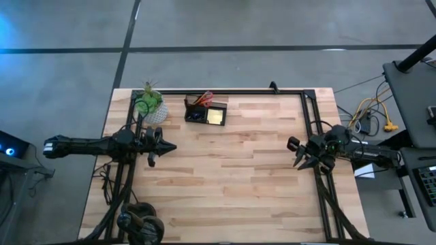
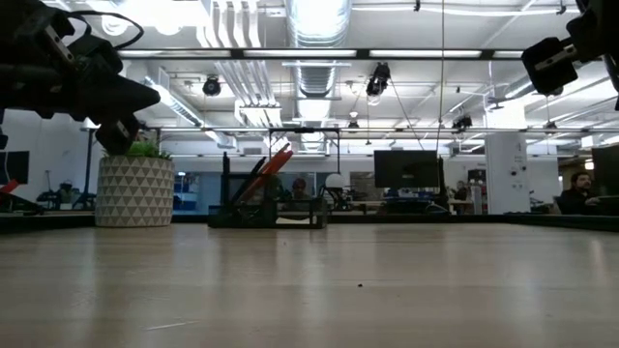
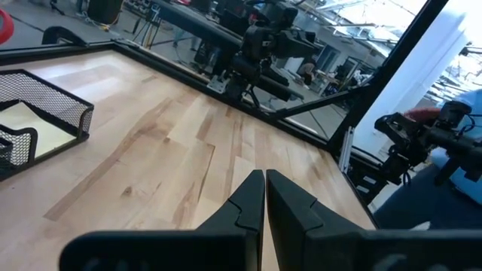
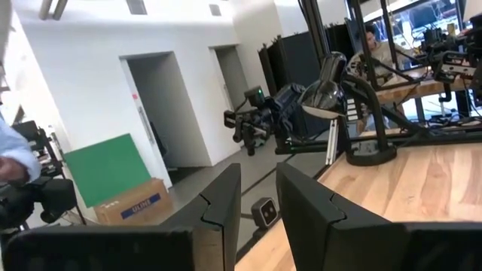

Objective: Pick and place office supplies into organizer
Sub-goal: Return to Home Position

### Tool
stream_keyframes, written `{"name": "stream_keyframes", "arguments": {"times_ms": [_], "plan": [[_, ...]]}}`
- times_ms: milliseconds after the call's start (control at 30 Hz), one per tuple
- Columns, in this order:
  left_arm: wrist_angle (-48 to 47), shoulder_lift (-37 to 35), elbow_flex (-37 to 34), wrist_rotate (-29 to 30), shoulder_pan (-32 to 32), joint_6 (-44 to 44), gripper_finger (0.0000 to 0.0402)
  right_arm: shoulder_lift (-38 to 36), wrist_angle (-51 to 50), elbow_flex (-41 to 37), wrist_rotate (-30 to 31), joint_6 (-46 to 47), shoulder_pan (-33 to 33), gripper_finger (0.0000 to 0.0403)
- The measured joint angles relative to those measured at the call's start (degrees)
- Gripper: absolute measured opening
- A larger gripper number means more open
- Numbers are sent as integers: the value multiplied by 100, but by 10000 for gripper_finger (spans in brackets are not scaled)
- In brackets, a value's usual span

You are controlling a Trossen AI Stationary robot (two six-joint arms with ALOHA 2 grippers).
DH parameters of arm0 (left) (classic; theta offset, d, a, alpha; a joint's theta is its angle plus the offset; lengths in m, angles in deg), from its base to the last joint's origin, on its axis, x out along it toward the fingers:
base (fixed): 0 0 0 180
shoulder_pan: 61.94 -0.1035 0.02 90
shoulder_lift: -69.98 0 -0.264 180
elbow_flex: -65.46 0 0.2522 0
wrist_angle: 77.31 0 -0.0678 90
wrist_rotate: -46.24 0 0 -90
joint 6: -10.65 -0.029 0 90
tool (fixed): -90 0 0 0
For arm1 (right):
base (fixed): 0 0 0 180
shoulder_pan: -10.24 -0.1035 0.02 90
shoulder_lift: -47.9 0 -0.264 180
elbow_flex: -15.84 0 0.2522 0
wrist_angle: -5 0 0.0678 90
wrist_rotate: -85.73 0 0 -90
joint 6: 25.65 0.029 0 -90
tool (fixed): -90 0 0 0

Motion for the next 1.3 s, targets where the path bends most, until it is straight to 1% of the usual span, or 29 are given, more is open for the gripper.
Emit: {"name": "stream_keyframes", "arguments": {"times_ms": [300,367,433,500,600,733,800,833,967,1300], "plan": [[1,-5,0,0,0,0,0,-83,-102,8,26,-71,-7,72],[-1,-3,0,0,0,-1,0,-83,-531,3,366,-223,-165,73],[1,-4,0,0,0,-1,0,-72,-950,0,1062,-601,-469,76],[-1,-3,0,-2,0,-1,0,-80,-1404,0,2071,-1081,-985,78],[4,-3,0,0,0,-1,0,-84,-1473,0,3419,-1880,-1735,81],[2,-2,0,-2,0,0,0,-83,-1504,2,4902,-2665,-2496,80],[-1,-3,0,-2,0,0,0,-83,-1492,2,5339,-2951,-2702,77],[-1,-7,0,-2,0,-1,0,-83,-1495,2,5436,-3072,-2735,75],[1,-9,0,-2,0,0,0,-77,-1495,2,5459,-3396,-2741,70],[1,-4,0,-2,0,-1,0,-73,-1495,2,5460,-3497,-2741,68]]}}
